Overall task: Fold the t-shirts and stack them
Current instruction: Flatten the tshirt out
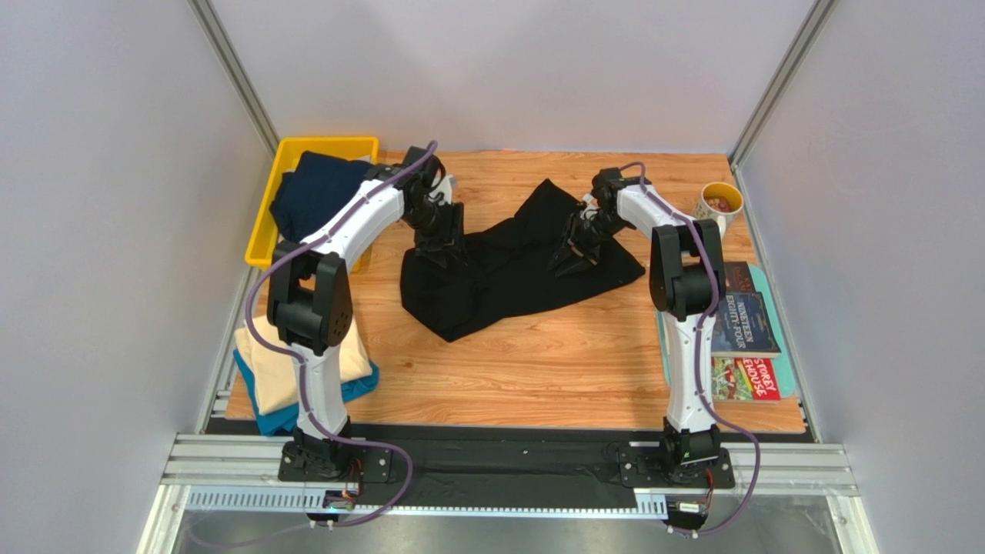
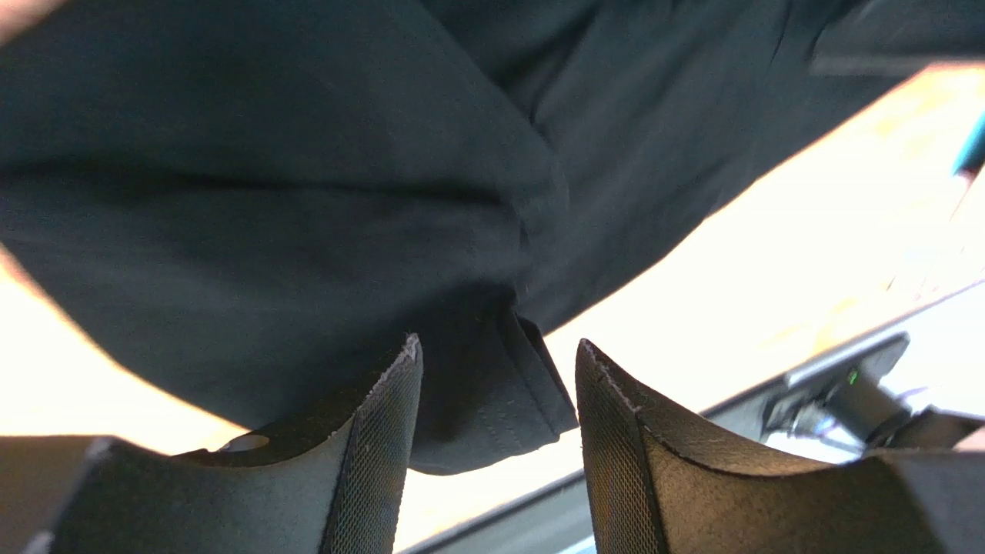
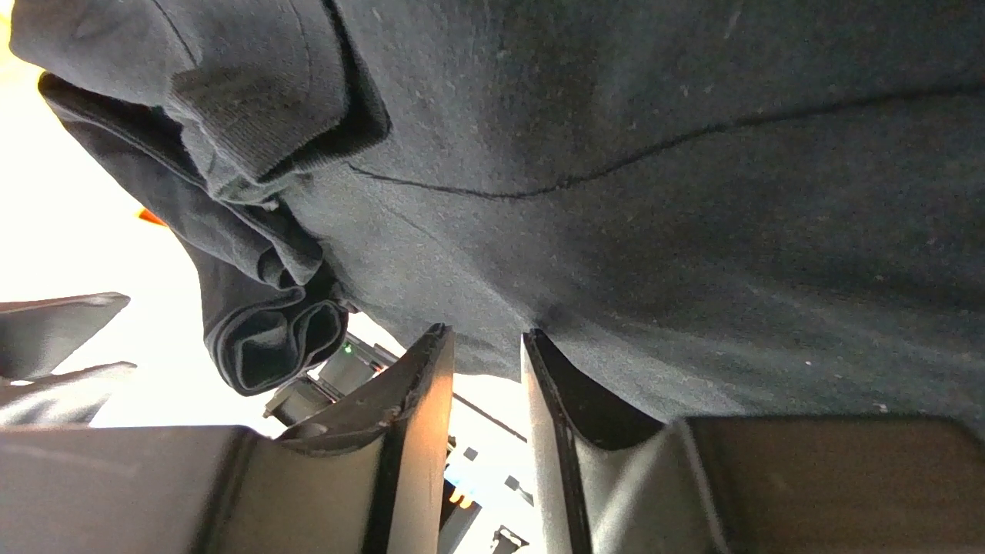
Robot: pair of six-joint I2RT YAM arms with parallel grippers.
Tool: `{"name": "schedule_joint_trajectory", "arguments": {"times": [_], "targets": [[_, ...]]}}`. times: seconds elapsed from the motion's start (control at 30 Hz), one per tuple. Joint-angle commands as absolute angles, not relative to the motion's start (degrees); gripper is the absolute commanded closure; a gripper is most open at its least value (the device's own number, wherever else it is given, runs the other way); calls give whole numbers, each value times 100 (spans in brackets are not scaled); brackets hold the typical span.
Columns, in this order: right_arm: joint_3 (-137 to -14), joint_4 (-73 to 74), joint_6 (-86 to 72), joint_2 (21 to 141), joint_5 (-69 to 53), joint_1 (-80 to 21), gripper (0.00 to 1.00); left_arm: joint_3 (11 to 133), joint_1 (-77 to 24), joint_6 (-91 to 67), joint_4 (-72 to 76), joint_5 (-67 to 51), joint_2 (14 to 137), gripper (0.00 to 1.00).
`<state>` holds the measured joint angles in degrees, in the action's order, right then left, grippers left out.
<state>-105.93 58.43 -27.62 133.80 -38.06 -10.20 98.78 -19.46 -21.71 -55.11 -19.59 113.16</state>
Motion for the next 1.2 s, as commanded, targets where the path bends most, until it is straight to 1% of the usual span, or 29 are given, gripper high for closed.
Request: {"name": "schedule_joint_trajectory", "arguments": {"times": [0.0,0.1,0.4,0.5,0.53,0.63,0.67,0.73,0.77,0.8,0.83,0.9,0.97,1.17], "targets": [[-10617,5933,-2654,13254,-3814,-1011,66,9844,-2214,-1829,-5941,-2276,11426,41],[-10608,5933,-2654,13289,-3867,-1019,66,9625,-2259,-1820,-5941,-2320,11470,41],[-10608,5933,-2628,13324,-3946,-1011,65,9475,-2452,-1591,-6152,-2286,11531,41],[-10556,5898,-2637,13324,-3955,-1011,65,9422,-2479,-1573,-6179,-2180,11540,53],[-10530,5889,-2628,13316,-3955,-1011,65,9422,-2479,-1565,-6170,-2171,11540,70],[-10477,5871,-2637,13315,-3964,-1011,66,9466,-2479,-1582,-6179,-2092,11558,100],[-10450,5854,-2628,13307,-3955,-1011,66,9501,-2479,-1599,-6179,-2048,11540,100],[-10424,5827,-2610,13289,-3911,-1011,69,9571,-2479,-1617,-6161,-1891,11505,100],[-10389,5818,-2610,13280,-3859,-1011,74,9658,-2479,-1608,-6161,-1820,11444,100],[-10380,5792,-2610,13280,-3832,-1019,98,9711,-2479,-1600,-6161,-1654,11409,100],[-10380,5792,-2593,13280,-3745,-1011,100,9782,-2479,-1582,-6161,-1548,11365,100],[-10380,5792,-2567,13280,-3587,-1011,100,10027,-2426,-1617,-6179,-1110,11215,100],[-10371,5809,-2540,13272,-3323,-993,100,10282,-2321,-1678,-6170,-915,11058,100],[-10169,5757,-2558,13149,-2821,-818,100,10643,-1355,-2109,-6170,-282,10706,100]]}}
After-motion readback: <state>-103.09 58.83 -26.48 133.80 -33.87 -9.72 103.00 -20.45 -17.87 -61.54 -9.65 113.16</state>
